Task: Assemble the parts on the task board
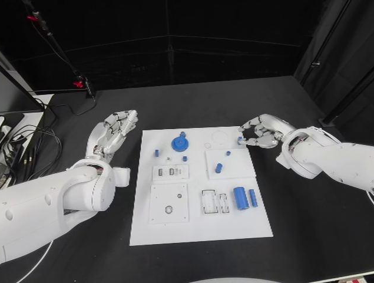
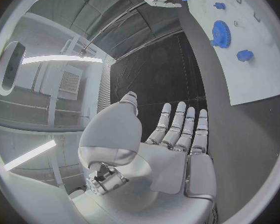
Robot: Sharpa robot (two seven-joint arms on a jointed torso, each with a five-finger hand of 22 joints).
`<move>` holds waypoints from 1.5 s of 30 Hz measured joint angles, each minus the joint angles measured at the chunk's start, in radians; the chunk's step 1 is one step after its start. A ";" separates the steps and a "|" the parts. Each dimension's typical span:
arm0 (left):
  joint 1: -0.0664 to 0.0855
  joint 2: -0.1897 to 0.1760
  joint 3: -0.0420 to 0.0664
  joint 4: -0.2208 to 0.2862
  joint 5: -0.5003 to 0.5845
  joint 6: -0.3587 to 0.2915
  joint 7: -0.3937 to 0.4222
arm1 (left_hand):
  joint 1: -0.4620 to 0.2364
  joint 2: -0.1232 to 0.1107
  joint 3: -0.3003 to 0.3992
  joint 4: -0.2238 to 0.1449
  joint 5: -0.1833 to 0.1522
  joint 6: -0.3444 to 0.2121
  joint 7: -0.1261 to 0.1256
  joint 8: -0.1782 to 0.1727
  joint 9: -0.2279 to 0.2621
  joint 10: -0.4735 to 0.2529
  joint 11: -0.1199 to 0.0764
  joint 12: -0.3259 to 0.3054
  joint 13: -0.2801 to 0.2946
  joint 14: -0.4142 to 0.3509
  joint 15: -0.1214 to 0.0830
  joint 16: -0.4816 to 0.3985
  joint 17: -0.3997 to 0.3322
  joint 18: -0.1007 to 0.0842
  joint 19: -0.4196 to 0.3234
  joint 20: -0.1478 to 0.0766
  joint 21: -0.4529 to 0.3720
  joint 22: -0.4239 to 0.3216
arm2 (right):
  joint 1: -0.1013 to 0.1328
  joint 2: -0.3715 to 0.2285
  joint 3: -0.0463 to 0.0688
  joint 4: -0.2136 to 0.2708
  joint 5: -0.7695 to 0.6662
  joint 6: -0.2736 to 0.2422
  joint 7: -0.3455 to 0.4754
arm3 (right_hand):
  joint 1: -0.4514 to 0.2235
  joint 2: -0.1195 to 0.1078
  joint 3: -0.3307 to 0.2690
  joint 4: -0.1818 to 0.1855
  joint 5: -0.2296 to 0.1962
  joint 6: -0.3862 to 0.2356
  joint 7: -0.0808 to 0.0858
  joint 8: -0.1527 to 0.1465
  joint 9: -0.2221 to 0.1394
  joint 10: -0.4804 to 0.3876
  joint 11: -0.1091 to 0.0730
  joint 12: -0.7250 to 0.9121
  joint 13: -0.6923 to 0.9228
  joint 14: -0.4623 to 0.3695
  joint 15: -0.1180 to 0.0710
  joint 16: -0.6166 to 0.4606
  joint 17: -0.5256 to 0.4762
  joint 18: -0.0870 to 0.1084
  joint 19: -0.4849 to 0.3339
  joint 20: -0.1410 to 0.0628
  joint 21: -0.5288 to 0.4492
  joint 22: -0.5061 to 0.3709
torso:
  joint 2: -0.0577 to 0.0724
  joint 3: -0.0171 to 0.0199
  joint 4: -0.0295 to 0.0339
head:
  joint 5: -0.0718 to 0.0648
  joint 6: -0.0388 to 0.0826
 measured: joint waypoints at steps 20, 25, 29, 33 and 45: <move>0.000 -0.003 0.000 0.001 0.000 0.000 0.000 | 0.004 0.004 0.000 0.000 0.000 0.000 0.000 0.000 -0.001 0.000 0.000 0.000 0.000 0.000 0.000 0.000 0.000 0.000 0.000 0.000 0.000 0.000 | -0.002 0.018 0.000 -0.018 -0.035 0.035 -0.042 | 0.019 0.002 0.007 -0.007 0.008 0.015 -0.007 0.000 0.002 0.000 0.000 0.000 0.000 0.000 0.000 0.000 0.000 0.000 0.000 0.000 0.000 0.000 | 0.000 0.0003 0.0002 | 0.012 -0.008; 0.000 -0.005 0.000 0.001 0.000 0.000 0.000 | 0.004 0.004 0.000 0.000 0.000 0.000 0.000 0.000 -0.001 0.000 0.000 0.000 0.000 0.000 0.000 0.000 0.000 0.000 0.000 0.000 0.000 0.000 | -0.002 0.019 0.000 -0.015 -0.046 0.042 -0.052 | 0.025 0.007 0.008 -0.008 0.010 0.021 -0.008 0.004 0.003 0.000 0.000 0.000 0.000 0.000 0.000 0.000 0.000 0.000 0.000 0.000 0.000 0.000 | 0.000 0.0004 -0.0004 | 0.014 -0.010; 0.000 -0.005 0.000 0.001 0.000 0.000 0.000 | 0.004 0.004 0.000 0.000 0.000 0.000 0.000 0.000 -0.001 0.000 0.000 0.000 0.000 0.000 0.000 0.000 0.000 0.000 0.000 0.000 0.000 0.000 | -0.002 0.019 0.000 -0.014 -0.062 0.043 -0.062 | 0.025 0.007 0.010 -0.010 0.013 0.025 -0.004 0.005 0.003 0.000 0.000 0.000 0.000 0.000 0.000 0.000 0.000 0.000 0.000 0.000 0.000 0.000 | 0.000 0.0001 -0.0009 | 0.014 -0.011; 0.000 -0.006 0.000 0.003 0.000 0.000 0.000 | 0.004 0.004 -0.003 -0.003 0.000 0.000 0.000 0.000 -0.002 0.000 0.000 0.000 0.000 0.000 0.000 0.000 0.000 0.000 0.000 0.000 0.000 0.000 | -0.002 0.020 0.000 -0.014 -0.077 0.042 -0.072 | 0.025 0.007 0.010 -0.010 0.016 0.029 0.000 0.005 0.003 0.000 0.008 0.000 0.000 0.000 0.000 0.000 0.000 0.000 0.000 0.000 0.000 0.000 | 0.000 -0.0003 -0.0013 | 0.013 -0.012; 0.000 -0.008 0.000 0.004 0.000 0.000 0.000 | 0.004 0.004 -0.003 -0.003 0.000 0.000 0.000 0.000 -0.002 0.000 0.000 0.000 0.000 0.000 0.000 0.000 0.000 0.000 0.000 0.000 0.000 0.001 | -0.002 0.027 0.000 -0.014 -0.101 0.041 -0.099 | 0.033 0.015 0.010 -0.010 0.016 0.039 0.010 0.005 0.003 -0.002 0.020 0.000 0.000 -0.002 0.013 0.000 0.000 0.000 -0.001 0.006 0.000 0.000 | 0.000 0.0000 0.0006 | 0.020 -0.011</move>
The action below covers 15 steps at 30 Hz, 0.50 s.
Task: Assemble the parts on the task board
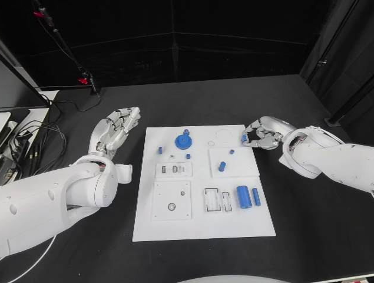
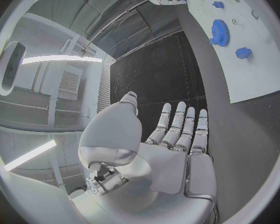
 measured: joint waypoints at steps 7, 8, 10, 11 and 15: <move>0.000 0.001 0.000 0.000 0.000 0.000 0.000 | 0.000 0.000 0.000 0.000 0.000 0.000 0.000 0.000 0.000 0.000 0.000 0.000 0.000 0.003 0.003 0.000 0.000 0.000 -0.004 0.004 0.000 0.000 | 0.000 0.000 0.000 -0.001 -0.004 0.001 -0.014 | 0.007 0.007 0.005 0.000 0.005 0.044 0.002 0.007 0.002 0.000 0.007 0.000 0.000 0.001 0.009 0.000 0.000 0.000 0.001 0.008 0.000 0.000 | 0.000 0.0000 -0.0017 | 0.002 -0.001; 0.000 0.001 0.000 0.000 0.000 0.000 0.000 | 0.000 0.000 0.000 0.000 0.000 0.000 0.000 0.000 0.000 0.000 0.000 0.000 0.000 0.003 0.003 0.000 0.000 0.000 -0.004 0.004 0.000 0.000 | 0.000 0.000 0.000 -0.001 -0.005 0.001 -0.016 | 0.007 0.007 0.006 0.000 0.009 0.049 0.003 0.007 0.002 0.000 0.007 0.000 0.000 0.001 0.009 0.000 0.000 0.000 0.001 0.008 0.000 0.000 | 0.000 0.0000 -0.0022 | 0.002 -0.001; 0.000 0.001 0.000 0.000 0.000 0.000 0.000 | 0.000 0.000 0.000 0.000 0.000 0.000 0.000 0.000 0.000 0.000 0.000 0.000 0.000 0.003 0.003 0.000 0.000 0.000 -0.004 0.004 0.000 0.000 | 0.000 0.000 0.000 -0.001 -0.005 0.001 -0.019 | 0.012 0.012 0.010 -0.004 0.011 0.070 0.001 0.012 0.004 0.000 0.007 0.000 0.000 0.001 0.009 0.000 0.000 0.000 -0.001 0.014 0.000 0.000 | 0.000 0.0000 -0.0027 | 0.002 0.000; 0.000 0.001 0.000 0.000 0.000 0.000 0.000 | 0.000 0.000 0.000 0.000 0.000 0.000 0.000 0.000 0.000 0.000 0.000 0.000 0.000 0.003 0.003 0.000 0.000 0.000 -0.004 0.004 0.000 0.000 | 0.000 0.000 0.000 -0.001 -0.006 0.001 -0.020 | 0.016 0.016 0.012 -0.006 0.011 0.080 0.000 0.012 0.005 0.000 0.007 0.000 0.000 0.001 0.009 0.000 0.000 0.000 0.001 0.015 0.000 0.000 | 0.000 0.0001 -0.0028 | 0.002 0.000; 0.000 0.001 0.000 0.000 0.000 0.000 0.000 | 0.000 0.000 0.000 0.000 0.000 0.000 0.000 0.000 0.000 0.000 0.000 0.000 0.000 0.003 0.003 0.000 0.000 0.000 -0.004 0.004 0.000 0.000 | 0.000 0.002 0.000 -0.001 -0.007 0.001 -0.024 | 0.019 0.019 0.017 -0.011 0.011 0.107 -0.007 0.018 0.006 0.000 0.007 0.000 0.000 0.001 0.009 0.000 0.000 0.000 0.001 0.015 0.000 0.000 | 0.000 0.0005 -0.0028 | 0.002 0.000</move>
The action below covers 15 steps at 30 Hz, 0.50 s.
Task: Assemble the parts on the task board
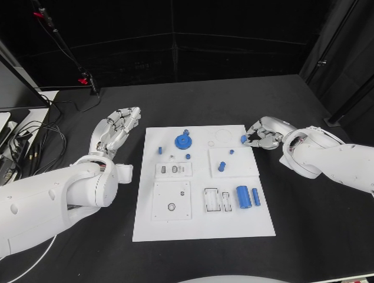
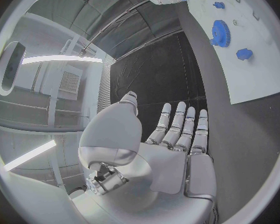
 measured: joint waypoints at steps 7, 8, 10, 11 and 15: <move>0.000 -0.001 0.000 0.000 0.000 0.000 0.000 | 0.000 0.000 0.000 0.000 0.000 0.000 0.000 0.000 0.000 0.000 0.000 0.000 0.000 0.000 0.000 0.000 0.000 0.000 0.000 0.000 0.000 0.000 | 0.000 0.003 0.000 0.001 -0.001 -0.005 0.000 | 0.007 0.007 0.005 -0.005 0.004 0.019 -0.006 0.000 0.001 0.000 0.000 0.000 0.000 0.000 0.000 0.000 0.000 0.000 0.000 0.000 0.000 0.000 | 0.000 0.0002 0.0009 | 0.000 0.002; 0.000 -0.001 0.000 0.000 0.000 0.000 0.000 | 0.000 0.000 0.000 0.000 0.000 0.000 0.000 0.000 0.000 0.000 0.000 0.000 0.000 0.000 0.000 0.000 0.000 0.000 0.000 0.000 0.000 0.000 | 0.000 0.003 0.000 0.001 -0.001 -0.006 0.000 | 0.007 0.007 0.005 -0.005 0.004 0.019 -0.007 0.000 0.001 0.000 0.000 0.000 0.000 0.000 0.000 0.000 0.000 0.000 0.000 0.000 0.000 0.000 | 0.000 0.0002 0.0011 | 0.000 0.002; 0.000 -0.002 0.000 0.000 0.000 0.000 0.000 | 0.000 0.000 0.000 0.000 0.000 0.000 0.000 0.000 0.000 0.000 0.000 0.000 0.000 0.000 0.000 0.000 0.000 0.000 0.000 0.000 0.000 0.000 | 0.000 0.004 0.000 0.001 -0.001 -0.008 0.000 | 0.007 0.007 0.005 -0.005 0.004 0.019 -0.006 -0.004 -0.002 0.000 0.000 0.000 0.000 0.000 0.000 0.000 0.000 0.000 0.000 0.000 0.000 0.000 | 0.000 0.0002 0.0012 | 0.000 0.003; 0.000 -0.002 0.000 0.000 0.000 0.000 0.000 | 0.000 0.000 0.000 0.000 0.000 0.000 0.000 0.000 0.000 0.000 0.000 0.000 0.000 0.000 0.000 0.000 0.000 0.000 0.000 0.000 0.000 0.000 | 0.000 0.004 0.000 0.001 -0.001 -0.008 -0.001 | 0.007 0.007 0.005 -0.005 0.004 0.018 -0.006 -0.010 -0.003 0.000 0.000 0.000 0.000 0.000 0.000 0.000 0.000 0.000 0.000 0.000 0.000 0.000 | 0.000 0.0002 0.0012 | -0.001 0.003; 0.000 -0.002 0.000 0.000 0.000 0.000 0.000 | 0.000 0.000 0.000 0.000 0.000 0.000 0.000 0.000 -0.001 0.000 0.000 0.000 0.000 0.000 0.000 0.004 0.000 0.000 0.000 0.000 0.000 0.000 | 0.000 0.004 0.000 0.001 -0.002 -0.010 -0.004 | 0.006 0.007 0.005 -0.005 0.004 0.009 0.003 -0.024 -0.010 0.000 0.000 0.000 0.000 0.000 0.000 0.000 0.000 0.000 0.000 0.000 0.000 0.000 | 0.000 0.0000 0.0013 | 0.000 0.003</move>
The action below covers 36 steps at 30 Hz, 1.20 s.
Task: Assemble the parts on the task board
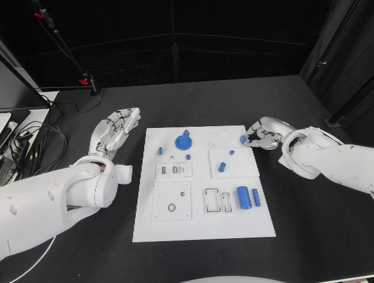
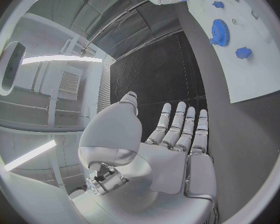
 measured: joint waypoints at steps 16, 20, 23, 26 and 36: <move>0.000 0.001 0.000 -0.001 0.000 0.000 0.000 | 0.000 0.000 0.000 0.000 0.000 0.003 0.003 0.000 0.000 0.000 0.000 0.000 0.000 0.000 0.000 0.000 0.000 0.000 0.000 0.000 0.000 0.000 | 0.000 0.003 0.000 0.000 -0.001 -0.007 -0.006 | -0.018 -0.045 -0.018 0.012 -0.024 -0.082 -0.004 -0.061 -0.016 0.002 0.004 0.000 0.000 0.000 0.007 0.000 0.000 0.000 0.000 0.007 0.000 0.001 | 0.000 -0.0004 0.0000 | -0.001 0.000; 0.000 0.001 0.000 -0.001 0.000 0.001 0.000 | 0.000 0.000 0.000 0.000 0.000 0.003 0.003 0.000 0.000 0.000 0.000 0.000 0.000 0.000 0.000 0.000 0.000 0.000 0.000 0.000 0.000 0.000 | 0.000 0.006 0.000 0.000 -0.001 -0.012 -0.002 | -0.018 -0.045 -0.018 0.012 -0.024 -0.087 -0.008 -0.061 -0.016 -0.001 -0.009 0.000 0.000 0.000 0.007 0.000 0.000 0.000 0.000 0.007 0.000 0.001 | 0.000 -0.0004 0.0002 | -0.002 0.002; 0.000 0.001 0.000 -0.001 0.000 0.001 0.000 | 0.000 0.000 0.000 0.000 0.000 0.003 0.003 0.000 0.000 0.000 0.000 0.000 0.000 0.000 0.000 0.000 0.000 0.000 0.000 0.000 0.000 0.000 | 0.000 0.009 0.000 0.000 -0.001 -0.015 0.001 | -0.018 -0.045 -0.015 0.015 -0.024 -0.090 -0.011 -0.061 -0.016 0.002 -0.013 0.000 0.000 0.000 -0.001 0.000 0.000 0.000 0.000 0.007 0.000 0.001 | 0.000 -0.0004 0.0003 | -0.002 0.002; 0.000 0.001 0.000 -0.001 0.000 0.001 0.000 | 0.000 0.000 0.000 0.000 0.000 0.003 0.003 0.000 0.000 0.000 0.000 0.000 0.000 0.000 0.000 0.000 0.000 0.000 0.000 0.000 0.000 0.000 | 0.000 0.010 0.000 0.000 -0.001 -0.018 0.003 | -0.018 -0.045 -0.015 0.015 -0.024 -0.090 -0.011 -0.061 -0.016 0.001 -0.020 0.000 0.000 0.000 -0.001 0.000 0.000 0.000 -0.003 0.003 0.000 0.001 | 0.000 -0.0004 0.0003 | -0.002 0.002; 0.000 0.001 0.000 -0.001 0.000 0.001 0.000 | 0.000 0.000 0.000 0.000 0.000 0.003 0.003 0.000 0.000 0.000 0.000 0.000 0.000 0.000 0.000 0.000 0.000 0.000 0.000 0.000 0.000 0.000 | 0.000 0.012 0.000 -0.001 -0.001 -0.023 0.007 | -0.007 -0.034 -0.012 0.018 -0.019 -0.085 -0.022 -0.061 -0.013 0.002 -0.027 0.000 0.000 -0.003 -0.011 0.000 0.000 0.000 0.000 -0.008 0.000 0.000 | 0.000 -0.0004 0.0003 | -0.001 0.002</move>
